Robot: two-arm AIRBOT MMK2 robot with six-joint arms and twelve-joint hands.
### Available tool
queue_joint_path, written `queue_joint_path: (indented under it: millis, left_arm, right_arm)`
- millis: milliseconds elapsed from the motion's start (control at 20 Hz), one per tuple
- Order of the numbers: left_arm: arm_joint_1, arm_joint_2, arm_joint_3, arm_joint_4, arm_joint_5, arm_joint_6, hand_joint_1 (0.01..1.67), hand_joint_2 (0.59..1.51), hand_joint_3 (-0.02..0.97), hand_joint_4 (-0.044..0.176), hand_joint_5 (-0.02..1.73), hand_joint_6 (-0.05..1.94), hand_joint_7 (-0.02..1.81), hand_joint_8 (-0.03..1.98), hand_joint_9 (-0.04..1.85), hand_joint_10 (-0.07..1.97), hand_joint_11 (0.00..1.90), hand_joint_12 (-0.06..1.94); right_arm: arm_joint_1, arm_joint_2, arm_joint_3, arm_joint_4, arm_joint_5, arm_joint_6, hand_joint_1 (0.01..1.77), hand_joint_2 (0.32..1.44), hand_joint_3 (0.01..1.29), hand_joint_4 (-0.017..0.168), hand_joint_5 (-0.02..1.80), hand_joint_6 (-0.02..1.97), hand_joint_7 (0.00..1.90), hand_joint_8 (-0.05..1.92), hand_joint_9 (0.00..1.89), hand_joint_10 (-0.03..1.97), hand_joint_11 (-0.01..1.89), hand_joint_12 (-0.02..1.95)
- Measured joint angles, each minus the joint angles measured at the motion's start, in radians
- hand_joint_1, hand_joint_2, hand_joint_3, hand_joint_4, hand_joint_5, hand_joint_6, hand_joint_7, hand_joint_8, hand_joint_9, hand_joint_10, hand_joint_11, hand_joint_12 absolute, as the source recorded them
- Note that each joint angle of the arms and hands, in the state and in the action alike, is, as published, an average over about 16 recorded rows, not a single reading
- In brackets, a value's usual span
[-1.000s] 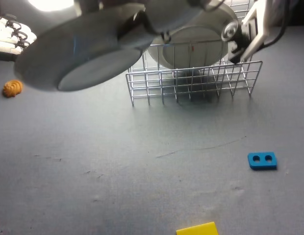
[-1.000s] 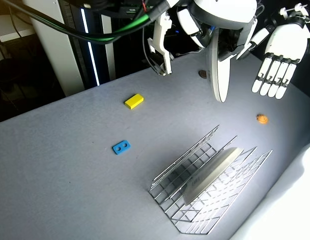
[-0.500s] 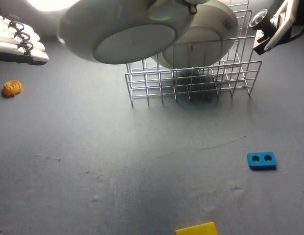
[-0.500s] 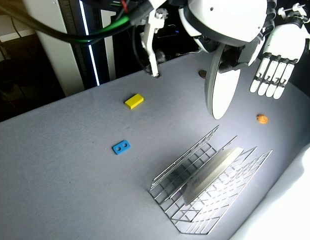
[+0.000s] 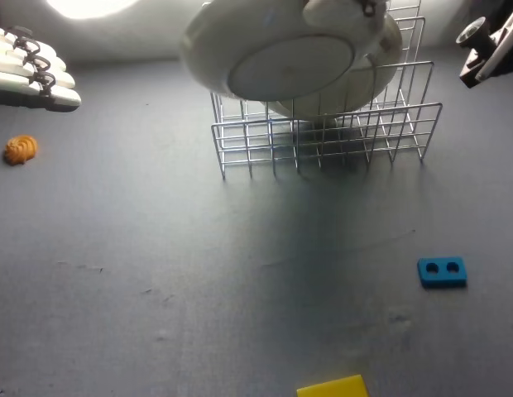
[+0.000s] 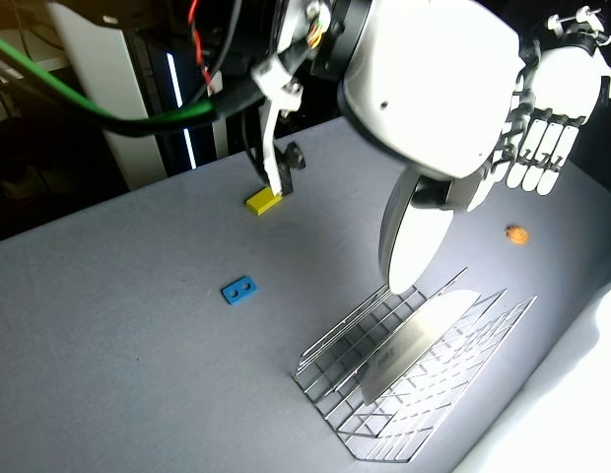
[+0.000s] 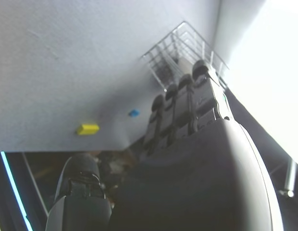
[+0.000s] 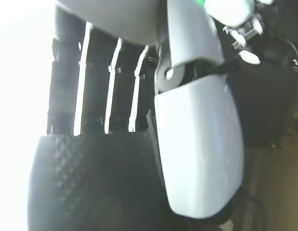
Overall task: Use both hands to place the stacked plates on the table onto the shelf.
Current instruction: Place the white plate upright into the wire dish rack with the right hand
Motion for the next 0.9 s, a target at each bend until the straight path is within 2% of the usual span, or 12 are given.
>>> queue_joint_path:
  millis: [400,900]
  left_arm:
    - [0.0,0.0,-0.003,0.004,-0.002,0.0,0.02,1.178,0.016,0.003,0.02,0.01,0.02,-0.01,0.02,-0.06,0.02,0.02]
    - [0.0,0.0,-0.01,0.008,-0.004,0.003,0.02,1.178,0.016,0.003,0.02,0.01,0.02,-0.01,0.02,-0.06,0.02,0.02]
  right_arm:
    - [-0.041,-0.058,0.115,0.005,-0.012,0.003,1.37,0.95,0.01,-0.005,0.91,0.78,1.08,0.75,1.12,0.89,1.05,0.98]
    - [-0.105,-0.162,0.249,0.008,0.002,-0.039,1.37,0.95,0.01,-0.008,0.91,0.77,1.08,0.7,1.13,0.83,1.05,0.97]
